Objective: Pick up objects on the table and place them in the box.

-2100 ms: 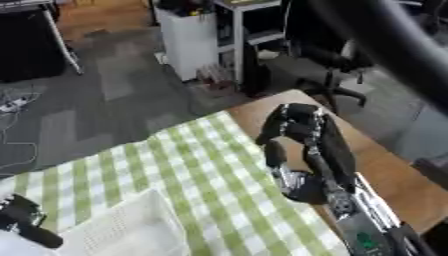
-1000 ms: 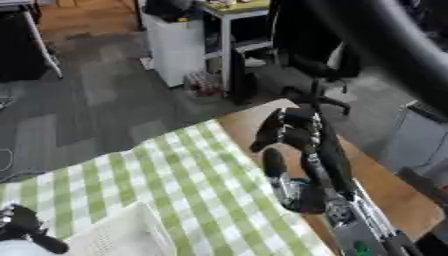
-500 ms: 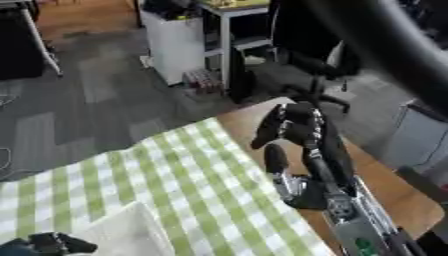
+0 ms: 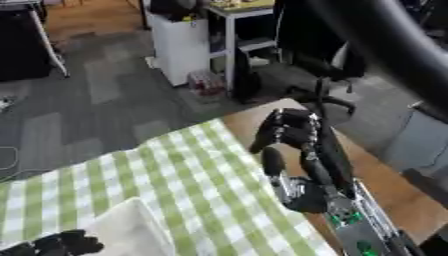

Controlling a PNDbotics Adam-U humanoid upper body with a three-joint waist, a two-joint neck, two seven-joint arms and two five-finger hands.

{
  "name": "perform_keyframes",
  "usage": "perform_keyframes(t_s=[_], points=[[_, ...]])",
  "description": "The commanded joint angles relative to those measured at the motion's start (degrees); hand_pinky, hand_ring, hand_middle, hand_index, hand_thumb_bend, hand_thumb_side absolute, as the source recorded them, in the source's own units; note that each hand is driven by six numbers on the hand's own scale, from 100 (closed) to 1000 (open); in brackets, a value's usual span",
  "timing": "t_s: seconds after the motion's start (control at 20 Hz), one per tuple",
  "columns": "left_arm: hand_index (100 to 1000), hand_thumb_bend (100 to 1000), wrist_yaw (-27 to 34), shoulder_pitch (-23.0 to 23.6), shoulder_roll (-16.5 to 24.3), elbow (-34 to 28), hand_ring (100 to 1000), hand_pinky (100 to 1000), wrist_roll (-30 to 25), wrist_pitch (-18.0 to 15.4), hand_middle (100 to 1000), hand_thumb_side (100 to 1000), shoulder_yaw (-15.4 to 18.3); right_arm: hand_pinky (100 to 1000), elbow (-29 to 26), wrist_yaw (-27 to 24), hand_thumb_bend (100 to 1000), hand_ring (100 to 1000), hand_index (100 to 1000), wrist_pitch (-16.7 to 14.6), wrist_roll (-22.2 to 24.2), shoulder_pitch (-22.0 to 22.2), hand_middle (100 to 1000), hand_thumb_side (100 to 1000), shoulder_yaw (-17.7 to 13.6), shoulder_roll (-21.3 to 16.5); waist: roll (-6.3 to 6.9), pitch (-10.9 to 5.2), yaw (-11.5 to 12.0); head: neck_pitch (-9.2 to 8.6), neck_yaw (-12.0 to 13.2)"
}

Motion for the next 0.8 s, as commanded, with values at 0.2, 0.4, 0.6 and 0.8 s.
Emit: perform_keyframes(t_s=[0.2,0.4,0.6,0.8], points=[[1000,793,7.33,-1.48,3.06,-0.66,1000,1000,-8.12,-0.09,1000,1000,3.07,286,-0.77,0.64,100,426,496,0.28,0.05,0.35,446,993,0.07,-0.77,-0.41,-0.93,0.49,-0.73,-0.63],[1000,769,12.15,-2.06,4.65,-1.94,1000,1000,-11.31,-0.09,1000,1000,4.83,286,-0.77,0.9,100,428,495,0.44,-0.03,0.73,446,993,0.08,-0.86,-0.33,-1.14,0.87,-0.9,-0.87],[1000,714,17.21,-1.88,7.4,-5.88,1000,1000,-12.24,-0.09,1000,1000,6.81,285,-0.77,1.52,100,428,495,0.74,-0.17,1.79,446,995,0.03,-1.0,-0.22,-1.58,1.96,-0.28,-0.4],[1000,584,20.0,-0.26,11.76,-12.37,1000,1000,-10.89,-0.09,1000,1000,9.44,284,-0.77,2.89,100,428,495,1.52,-0.72,3.63,446,995,-0.26,-0.95,-0.35,-2.12,3.76,-0.3,-0.26]])
